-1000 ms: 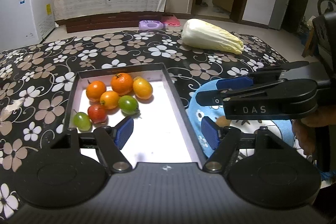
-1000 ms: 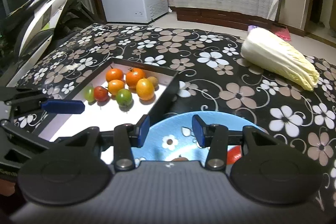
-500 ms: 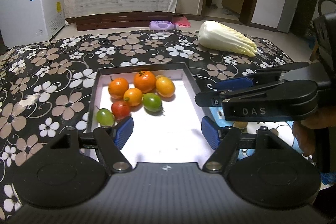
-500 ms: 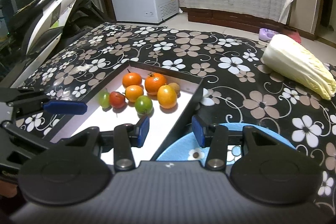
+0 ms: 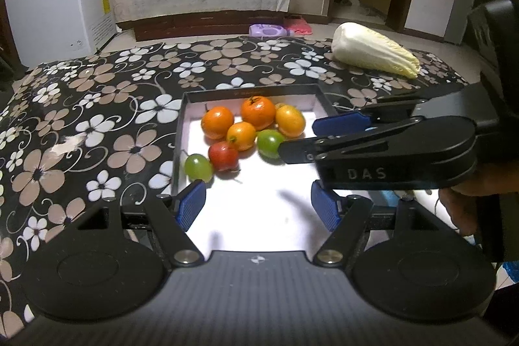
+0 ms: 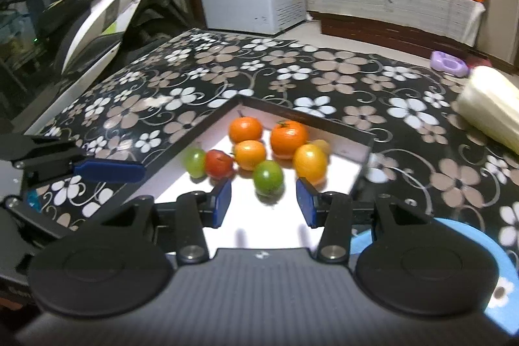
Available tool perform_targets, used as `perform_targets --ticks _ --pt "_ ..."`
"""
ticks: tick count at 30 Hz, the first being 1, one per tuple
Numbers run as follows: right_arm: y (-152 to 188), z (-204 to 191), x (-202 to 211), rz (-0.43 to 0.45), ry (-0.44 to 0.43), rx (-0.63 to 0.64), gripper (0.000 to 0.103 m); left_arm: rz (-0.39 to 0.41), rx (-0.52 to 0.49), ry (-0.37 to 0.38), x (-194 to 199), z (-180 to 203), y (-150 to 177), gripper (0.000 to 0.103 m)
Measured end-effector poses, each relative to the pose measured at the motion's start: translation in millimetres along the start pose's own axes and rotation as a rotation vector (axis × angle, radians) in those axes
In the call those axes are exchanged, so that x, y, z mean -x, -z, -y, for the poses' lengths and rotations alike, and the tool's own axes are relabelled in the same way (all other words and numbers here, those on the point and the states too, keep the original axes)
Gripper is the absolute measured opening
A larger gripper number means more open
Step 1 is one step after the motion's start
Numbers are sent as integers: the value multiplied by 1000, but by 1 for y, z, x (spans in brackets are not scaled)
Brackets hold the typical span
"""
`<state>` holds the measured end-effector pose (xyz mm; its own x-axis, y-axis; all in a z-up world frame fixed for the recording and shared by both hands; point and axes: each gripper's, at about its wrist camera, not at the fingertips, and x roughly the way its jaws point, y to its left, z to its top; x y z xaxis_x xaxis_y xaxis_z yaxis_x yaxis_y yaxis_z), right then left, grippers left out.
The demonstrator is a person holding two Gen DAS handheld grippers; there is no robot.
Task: Organize fruits
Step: 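Move both open tools back over the white tray, then grasp the green tomato in the tray with the right tool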
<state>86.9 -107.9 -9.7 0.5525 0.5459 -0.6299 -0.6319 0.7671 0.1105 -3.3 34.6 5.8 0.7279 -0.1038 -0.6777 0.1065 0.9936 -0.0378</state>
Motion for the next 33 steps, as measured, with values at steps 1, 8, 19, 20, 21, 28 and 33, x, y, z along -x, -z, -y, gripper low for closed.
perform_targets --ticks 1,8,19,20,21,28,33 --pt "-1 -3 -3 -1 -4 8 46 -3 0 -2 0 -2 0 76" --pt "-5 -8 -22 -27 3 16 46 -7 11 -9 1 -13 3 76" --pt "-9 -14 -51 -91 83 63 44 -15 12 -2 -1 -18 5 76" --pt "-9 -15 -53 -97 95 77 44 -17 13 -3 -3 -19 5 76" --pt "-9 -16 -55 -101 104 88 42 -17 13 -4 -3 -20 5 76" --pt "-9 -15 -58 -121 136 97 31 -4 11 -6 -7 -23 1 76" --pt "-12 -9 -38 -82 94 41 31 -10 -2 -8 -13 -22 -2 75"
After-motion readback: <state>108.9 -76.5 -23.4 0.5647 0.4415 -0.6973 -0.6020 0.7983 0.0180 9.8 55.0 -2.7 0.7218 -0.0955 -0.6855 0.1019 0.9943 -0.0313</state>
